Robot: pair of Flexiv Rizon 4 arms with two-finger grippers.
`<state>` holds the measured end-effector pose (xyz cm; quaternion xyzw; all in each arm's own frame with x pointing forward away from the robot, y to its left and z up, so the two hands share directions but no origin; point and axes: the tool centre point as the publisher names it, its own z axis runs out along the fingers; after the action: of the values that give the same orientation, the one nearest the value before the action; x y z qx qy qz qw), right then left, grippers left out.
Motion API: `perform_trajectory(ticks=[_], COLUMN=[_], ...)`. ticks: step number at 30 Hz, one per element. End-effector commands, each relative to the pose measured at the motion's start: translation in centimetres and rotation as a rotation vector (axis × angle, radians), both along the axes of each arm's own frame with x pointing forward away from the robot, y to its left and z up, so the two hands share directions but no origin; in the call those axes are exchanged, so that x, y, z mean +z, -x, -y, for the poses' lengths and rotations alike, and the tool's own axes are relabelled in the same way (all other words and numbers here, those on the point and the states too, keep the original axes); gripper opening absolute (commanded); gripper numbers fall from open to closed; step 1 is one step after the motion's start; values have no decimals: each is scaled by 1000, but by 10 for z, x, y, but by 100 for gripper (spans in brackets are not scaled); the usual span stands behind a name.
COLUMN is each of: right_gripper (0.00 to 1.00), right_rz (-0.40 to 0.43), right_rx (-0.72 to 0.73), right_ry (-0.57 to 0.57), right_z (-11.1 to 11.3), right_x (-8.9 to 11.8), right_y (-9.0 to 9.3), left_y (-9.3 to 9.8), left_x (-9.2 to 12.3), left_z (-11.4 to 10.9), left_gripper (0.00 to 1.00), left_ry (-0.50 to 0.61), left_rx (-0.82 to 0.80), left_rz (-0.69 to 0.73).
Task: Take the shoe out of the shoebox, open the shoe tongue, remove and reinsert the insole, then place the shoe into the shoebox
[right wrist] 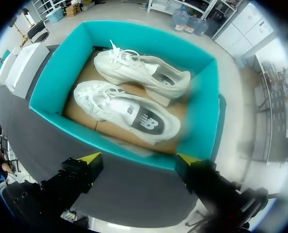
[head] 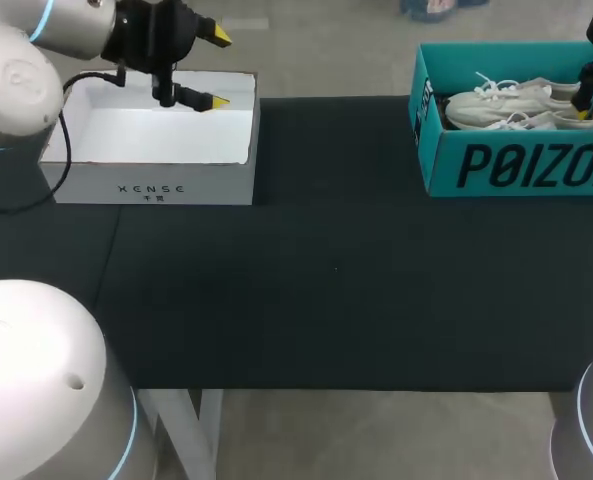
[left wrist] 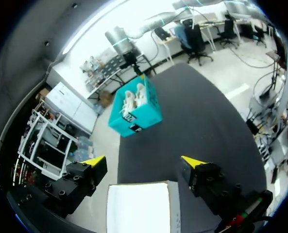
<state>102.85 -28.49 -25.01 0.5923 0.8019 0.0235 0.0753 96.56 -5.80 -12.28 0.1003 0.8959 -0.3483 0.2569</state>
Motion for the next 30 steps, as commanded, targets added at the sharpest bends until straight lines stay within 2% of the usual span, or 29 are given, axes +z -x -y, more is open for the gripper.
perform_trajectory(ticks=[1,5,10,17,20,24,30], right_gripper=[100,100,100,100,100,100,100], right_rz=[15,8,-4,-19,-28,-38,-45], right_rx=[-27,-49,-65,-74,-80,-85,-96], right_ry=[16,15,20,21,19,22,22], right_z=[0,1,3,1,0,0,0], right_x=[3,5,5,0,-1,-3,-2], right_y=[4,6,9,18,22,26,31], left_y=[-14,-22,-47,-68,-73,-78,-80], left_x=[6,6,5,-7,-12,-20,-36], left_z=[17,15,11,2,-3,-13,-28], left_gripper=[100,100,100,100,100,100,100], left_ry=[-78,-61,-80,-109,-106,-98,-138], left_rx=[324,463,769,1113,1230,1351,1556], left_rz=[-111,-172,-379,-571,-618,-748,-883])
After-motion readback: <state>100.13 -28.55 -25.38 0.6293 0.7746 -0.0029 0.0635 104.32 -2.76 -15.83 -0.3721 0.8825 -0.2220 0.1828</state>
